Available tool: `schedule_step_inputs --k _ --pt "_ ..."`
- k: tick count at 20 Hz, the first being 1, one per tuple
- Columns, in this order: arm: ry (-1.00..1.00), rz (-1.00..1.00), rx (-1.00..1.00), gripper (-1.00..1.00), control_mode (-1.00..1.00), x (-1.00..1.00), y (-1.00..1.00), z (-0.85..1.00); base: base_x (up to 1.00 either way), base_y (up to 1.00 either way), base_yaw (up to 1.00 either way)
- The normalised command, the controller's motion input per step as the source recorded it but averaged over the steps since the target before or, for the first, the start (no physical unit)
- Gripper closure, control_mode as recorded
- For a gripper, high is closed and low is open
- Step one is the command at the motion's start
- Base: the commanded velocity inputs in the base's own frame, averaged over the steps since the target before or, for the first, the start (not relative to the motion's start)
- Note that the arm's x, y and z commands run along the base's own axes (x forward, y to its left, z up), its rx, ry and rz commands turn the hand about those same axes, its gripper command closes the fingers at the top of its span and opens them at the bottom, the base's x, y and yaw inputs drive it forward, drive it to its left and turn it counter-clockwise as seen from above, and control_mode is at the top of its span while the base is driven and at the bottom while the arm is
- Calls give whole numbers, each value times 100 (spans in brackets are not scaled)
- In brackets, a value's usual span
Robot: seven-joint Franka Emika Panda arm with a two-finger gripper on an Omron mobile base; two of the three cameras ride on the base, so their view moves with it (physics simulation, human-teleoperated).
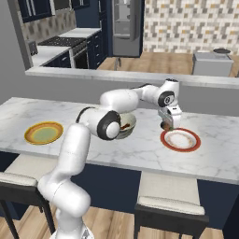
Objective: Pick the chicken drumstick and potato from their plates and place them in the bowl. Then put the bowl in the fridge.
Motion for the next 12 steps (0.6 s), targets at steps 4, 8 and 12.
schedule_step_inputs --k 4,8,12 --pt "0 24 -6 100 -100 -14 82 31 0 0 0" --pt "0 21 -4 100 -100 -7 83 33 0 0 0" --pt "0 15 0 100 -100 0 77 26 0 0 0"
